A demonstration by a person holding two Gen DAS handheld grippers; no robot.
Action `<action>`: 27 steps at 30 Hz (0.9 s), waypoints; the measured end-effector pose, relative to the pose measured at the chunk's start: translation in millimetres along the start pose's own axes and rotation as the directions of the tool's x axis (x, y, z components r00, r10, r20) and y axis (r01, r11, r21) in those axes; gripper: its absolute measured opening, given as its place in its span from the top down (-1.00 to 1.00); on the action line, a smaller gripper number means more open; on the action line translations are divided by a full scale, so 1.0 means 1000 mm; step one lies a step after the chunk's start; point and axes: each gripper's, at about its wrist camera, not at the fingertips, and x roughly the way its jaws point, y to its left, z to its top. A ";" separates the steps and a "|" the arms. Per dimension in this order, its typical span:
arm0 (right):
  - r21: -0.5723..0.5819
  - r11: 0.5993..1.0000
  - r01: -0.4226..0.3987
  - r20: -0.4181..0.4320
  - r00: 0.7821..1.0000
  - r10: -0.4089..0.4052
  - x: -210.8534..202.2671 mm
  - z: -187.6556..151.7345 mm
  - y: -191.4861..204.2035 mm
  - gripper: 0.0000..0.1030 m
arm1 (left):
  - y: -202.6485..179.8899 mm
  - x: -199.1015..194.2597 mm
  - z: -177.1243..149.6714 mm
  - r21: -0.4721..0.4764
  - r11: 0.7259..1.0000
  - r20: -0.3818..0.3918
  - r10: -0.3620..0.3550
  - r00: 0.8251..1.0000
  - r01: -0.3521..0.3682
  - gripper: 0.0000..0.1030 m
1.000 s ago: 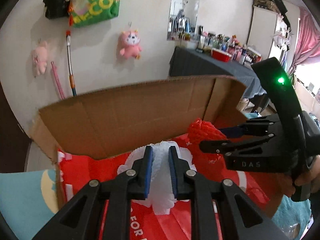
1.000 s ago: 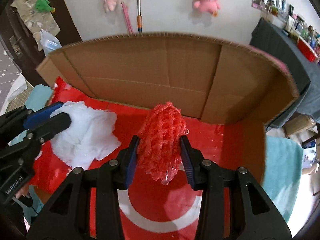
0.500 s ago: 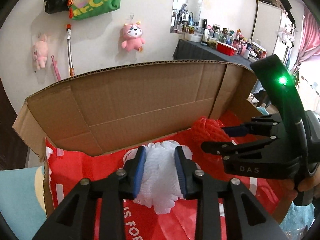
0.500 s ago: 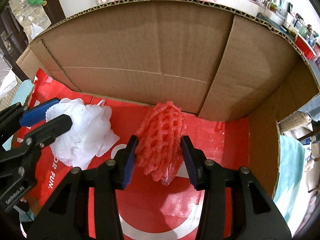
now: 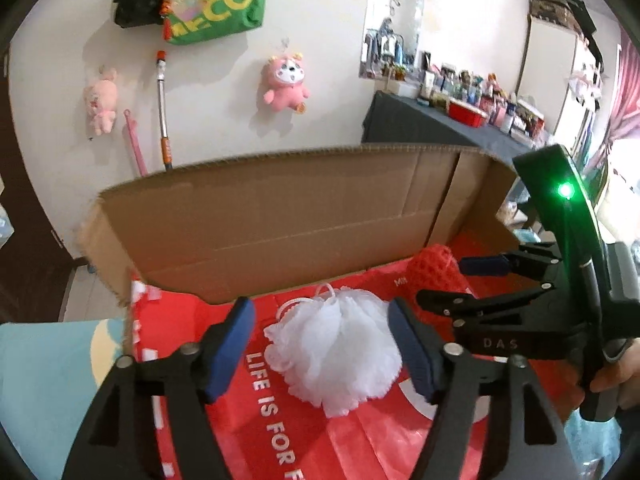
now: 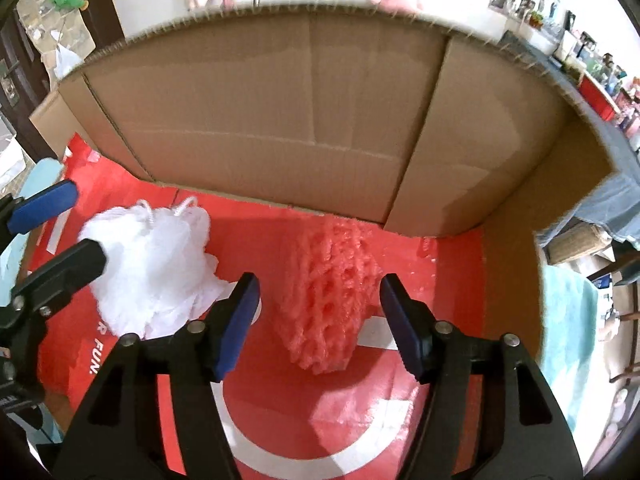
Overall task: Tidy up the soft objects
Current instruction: 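Carry both puffs into the red-lined cardboard box and open both tools, then withdraw both tools from the box back toward the remaining soft items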
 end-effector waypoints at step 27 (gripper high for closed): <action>-0.043 0.999 0.014 0.523 0.852 0.011 -0.294 -0.169 0.062 -0.77 | -0.056 -0.255 -0.084 -0.054 0.997 0.373 0.064 0.925 -0.048 -1.00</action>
